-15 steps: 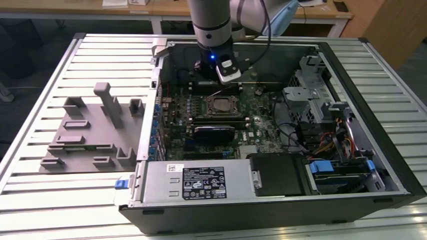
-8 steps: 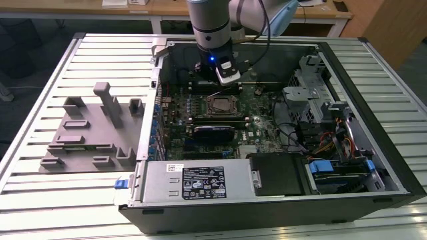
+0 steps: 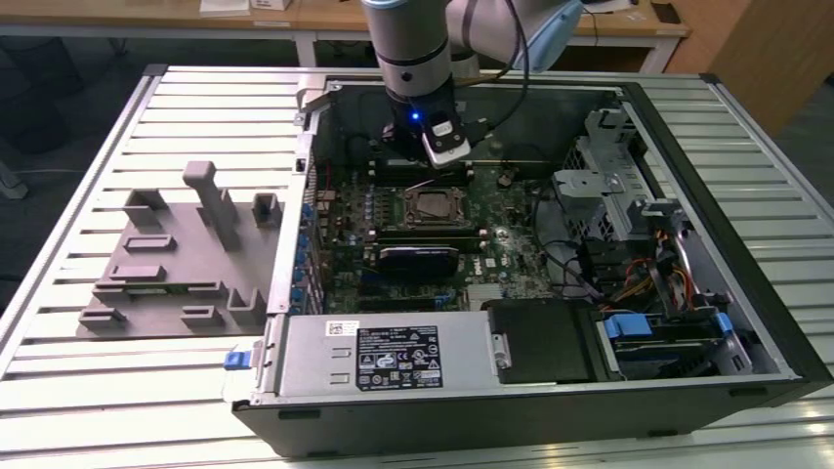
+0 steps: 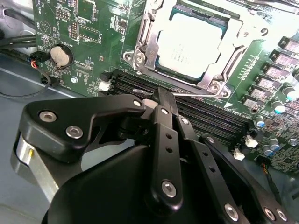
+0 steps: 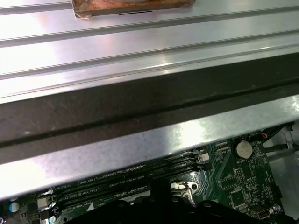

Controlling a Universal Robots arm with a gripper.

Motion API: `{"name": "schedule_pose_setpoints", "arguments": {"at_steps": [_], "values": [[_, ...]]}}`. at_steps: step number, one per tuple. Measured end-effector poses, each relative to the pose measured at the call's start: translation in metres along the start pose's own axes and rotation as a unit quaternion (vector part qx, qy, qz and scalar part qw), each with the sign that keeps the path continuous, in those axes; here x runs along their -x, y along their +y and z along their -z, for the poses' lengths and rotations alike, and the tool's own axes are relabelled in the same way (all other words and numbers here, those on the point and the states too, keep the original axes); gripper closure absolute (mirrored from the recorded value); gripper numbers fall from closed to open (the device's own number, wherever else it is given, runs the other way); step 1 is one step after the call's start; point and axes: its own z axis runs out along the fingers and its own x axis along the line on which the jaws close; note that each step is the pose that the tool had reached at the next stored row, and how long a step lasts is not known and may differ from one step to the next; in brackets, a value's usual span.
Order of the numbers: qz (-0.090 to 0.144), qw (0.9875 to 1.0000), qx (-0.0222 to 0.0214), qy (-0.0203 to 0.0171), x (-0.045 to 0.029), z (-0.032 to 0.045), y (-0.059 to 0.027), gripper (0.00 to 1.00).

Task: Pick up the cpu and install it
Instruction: 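Install the first cpu locking lever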

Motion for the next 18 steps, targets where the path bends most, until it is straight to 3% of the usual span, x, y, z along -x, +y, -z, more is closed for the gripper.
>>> {"name": "schedule_pose_setpoints", "arguments": {"at_steps": [8, 14, 18], "values": [[-0.004, 1.0000, -0.0006, -0.0013, -0.0004, -0.0021, -0.0004, 0.89], [-0.023, 0.9997, -0.0027, -0.0108, -0.0009, -0.0043, -0.0002, 0.89], [-0.038, 0.9992, -0.0051, -0.0147, -0.0015, -0.0059, 0.0007, 0.89]]}}
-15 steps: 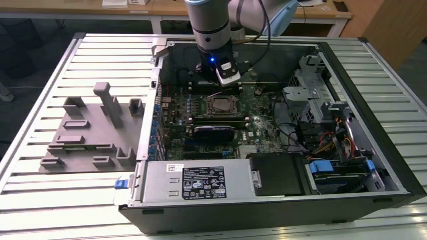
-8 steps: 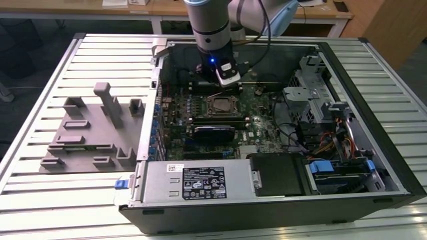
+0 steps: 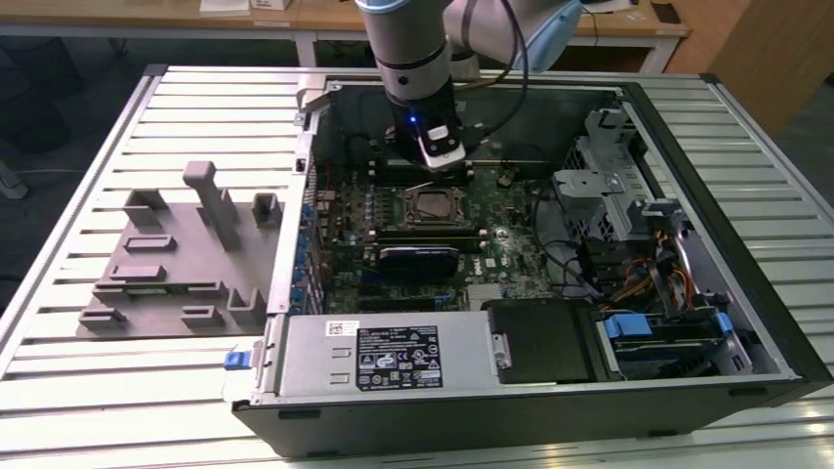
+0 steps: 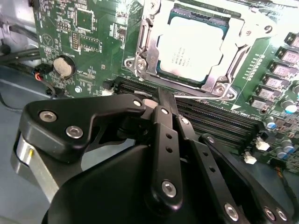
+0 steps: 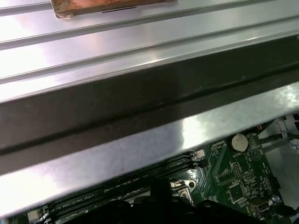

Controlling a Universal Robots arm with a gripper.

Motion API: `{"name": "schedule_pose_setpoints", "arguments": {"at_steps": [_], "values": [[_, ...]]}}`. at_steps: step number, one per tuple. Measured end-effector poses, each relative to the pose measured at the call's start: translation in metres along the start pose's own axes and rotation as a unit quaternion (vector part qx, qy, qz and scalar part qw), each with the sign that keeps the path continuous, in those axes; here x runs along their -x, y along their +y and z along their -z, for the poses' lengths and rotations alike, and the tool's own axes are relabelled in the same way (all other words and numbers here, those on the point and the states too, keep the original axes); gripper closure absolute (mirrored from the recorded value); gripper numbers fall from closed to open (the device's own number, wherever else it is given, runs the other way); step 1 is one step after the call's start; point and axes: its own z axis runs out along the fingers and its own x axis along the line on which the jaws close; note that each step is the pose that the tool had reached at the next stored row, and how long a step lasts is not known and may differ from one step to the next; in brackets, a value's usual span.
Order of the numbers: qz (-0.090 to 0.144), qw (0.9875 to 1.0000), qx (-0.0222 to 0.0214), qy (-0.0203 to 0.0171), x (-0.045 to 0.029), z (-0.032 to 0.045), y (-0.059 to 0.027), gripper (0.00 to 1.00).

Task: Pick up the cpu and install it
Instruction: 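Install the first cpu locking lever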

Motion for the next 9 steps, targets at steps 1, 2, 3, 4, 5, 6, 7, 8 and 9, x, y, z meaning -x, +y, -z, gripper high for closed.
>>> {"name": "schedule_pose_setpoints", "arguments": {"at_steps": [1, 2, 3, 4, 5, 6, 7, 8, 9], "values": [[-0.003, 1.0000, -0.0006, -0.0008, -0.0002, -0.0003, 0.0005, 0.89], [-0.006, 1.0000, -0.0011, -0.0014, -0.0005, -0.0006, 0.0010, 0.89], [-0.008, 1.0000, -0.0015, -0.0017, -0.0009, -0.0008, 0.0018, 0.89], [-0.010, 1.0000, -0.0018, -0.0021, -0.0014, -0.0010, 0.0026, 0.89], [-0.011, 0.9999, -0.0019, -0.0023, -0.0019, -0.0013, 0.0034, 0.89], [-0.011, 0.9999, -0.0020, -0.0026, -0.0023, -0.0016, 0.0041, 0.89], [-0.011, 0.9999, -0.0021, -0.0029, -0.0028, -0.0018, 0.0047, 0.89], [-0.011, 0.9999, -0.0020, -0.0036, -0.0031, -0.0022, 0.0050, 0.89], [-0.011, 0.9999, -0.0016, -0.0048, -0.0032, -0.0027, 0.0050, 0.89]]}}
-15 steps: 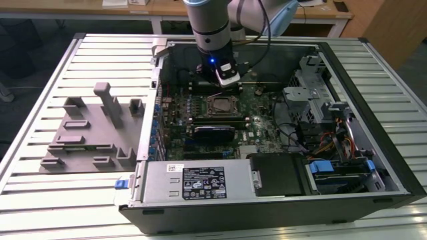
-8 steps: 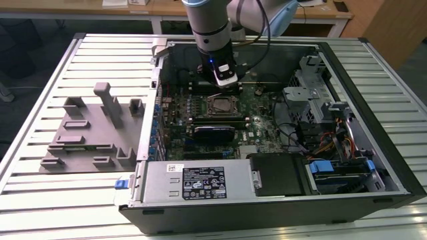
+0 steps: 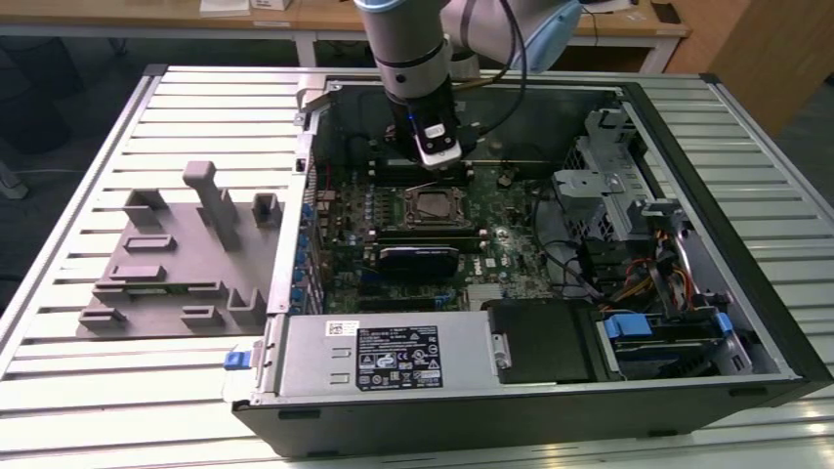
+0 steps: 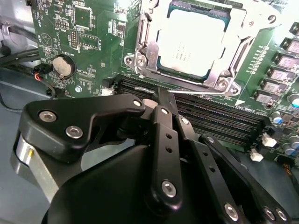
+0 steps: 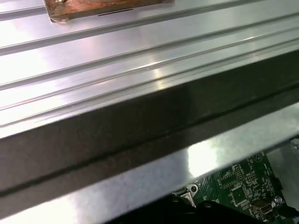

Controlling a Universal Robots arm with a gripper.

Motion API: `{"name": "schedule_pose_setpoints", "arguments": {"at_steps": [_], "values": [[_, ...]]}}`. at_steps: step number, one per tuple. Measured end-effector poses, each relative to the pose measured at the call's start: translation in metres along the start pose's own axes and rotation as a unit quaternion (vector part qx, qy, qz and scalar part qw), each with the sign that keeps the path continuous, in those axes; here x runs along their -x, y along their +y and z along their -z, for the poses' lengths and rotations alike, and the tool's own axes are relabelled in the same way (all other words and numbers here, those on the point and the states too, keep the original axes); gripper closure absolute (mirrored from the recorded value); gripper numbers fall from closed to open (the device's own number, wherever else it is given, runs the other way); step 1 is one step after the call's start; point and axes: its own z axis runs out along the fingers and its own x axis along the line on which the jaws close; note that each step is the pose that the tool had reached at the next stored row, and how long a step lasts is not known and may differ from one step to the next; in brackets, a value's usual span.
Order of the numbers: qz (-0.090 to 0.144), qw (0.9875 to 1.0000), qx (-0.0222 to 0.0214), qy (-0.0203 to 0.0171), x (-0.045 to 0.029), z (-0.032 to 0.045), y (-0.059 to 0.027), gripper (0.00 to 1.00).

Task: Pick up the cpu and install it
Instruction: 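Install the first cpu locking lever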

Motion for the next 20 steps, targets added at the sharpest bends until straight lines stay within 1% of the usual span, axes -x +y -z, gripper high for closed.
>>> {"name": "schedule_pose_setpoints", "arguments": {"at_steps": [2, 5, 10, 16, 20], "values": [[0.001, 1.0000, 0.0005, -0.0015, -0.0001, -0.0010, -0.0002, 0.89], [0.003, 1.0000, 0.0010, -0.0027, -0.0004, -0.0022, -0.0004, 0.89], [0.005, 1.0000, -0.0001, -0.0041, -0.0011, -0.0036, -0.0008, 0.89], [0.008, 0.9999, -0.0068, -0.0063, -0.0036, -0.0042, -0.0019, 0.89], [0.008, 0.9999, -0.0070, -0.0066, -0.0063, -0.0042, -0.0026, 0.89]]}}
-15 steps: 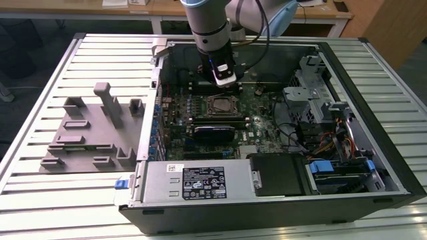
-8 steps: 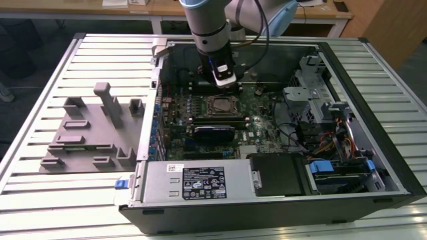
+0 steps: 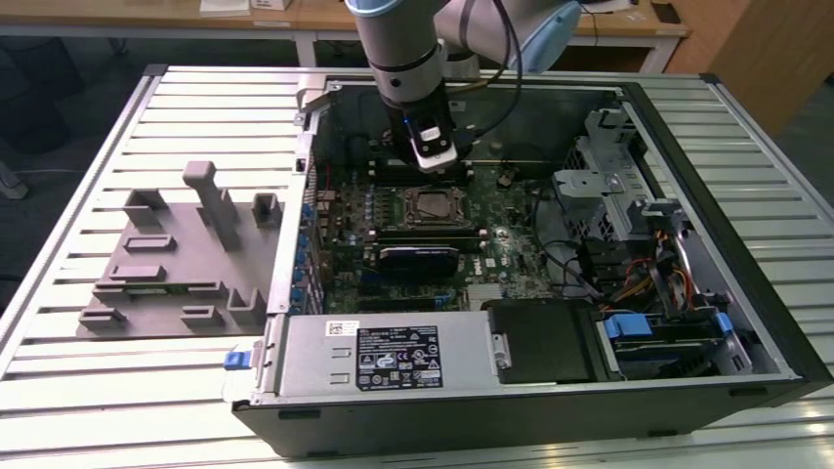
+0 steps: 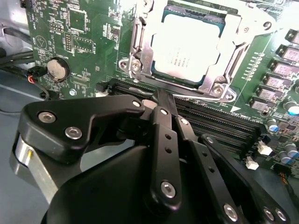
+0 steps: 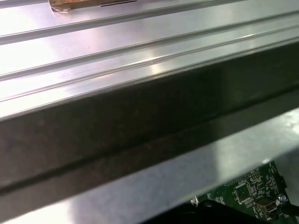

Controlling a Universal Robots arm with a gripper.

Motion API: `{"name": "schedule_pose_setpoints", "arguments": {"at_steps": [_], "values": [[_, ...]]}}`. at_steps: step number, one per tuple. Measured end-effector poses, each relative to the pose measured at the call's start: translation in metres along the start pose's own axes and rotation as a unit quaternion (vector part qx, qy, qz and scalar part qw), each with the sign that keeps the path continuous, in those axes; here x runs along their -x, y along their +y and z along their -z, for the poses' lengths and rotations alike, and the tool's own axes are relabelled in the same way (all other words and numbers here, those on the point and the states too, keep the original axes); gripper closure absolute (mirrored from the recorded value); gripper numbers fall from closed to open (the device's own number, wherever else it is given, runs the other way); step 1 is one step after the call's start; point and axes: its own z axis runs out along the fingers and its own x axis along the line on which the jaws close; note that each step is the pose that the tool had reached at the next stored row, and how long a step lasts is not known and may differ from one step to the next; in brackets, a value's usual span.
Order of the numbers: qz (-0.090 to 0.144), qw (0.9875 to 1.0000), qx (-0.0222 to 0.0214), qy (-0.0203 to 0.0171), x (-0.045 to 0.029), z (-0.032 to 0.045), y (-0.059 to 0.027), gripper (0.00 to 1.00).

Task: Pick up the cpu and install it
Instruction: 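Install the first cpu locking lever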

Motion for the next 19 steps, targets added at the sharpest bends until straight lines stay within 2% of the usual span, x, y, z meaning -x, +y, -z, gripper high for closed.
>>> {"name": "schedule_pose_setpoints", "arguments": {"at_steps": [10, 16, 19], "values": [[0.000, 1.0000, 0.0000, -0.0002, -0.0020, -0.0010, 0.0007, 0.89], [0.000, 1.0000, -0.0004, -0.0019, -0.0025, -0.0028, 0.0004, 0.89], [-0.011, 0.9999, -0.0027, -0.0039, -0.0030, -0.0033, 0.0016, 0.89]]}}
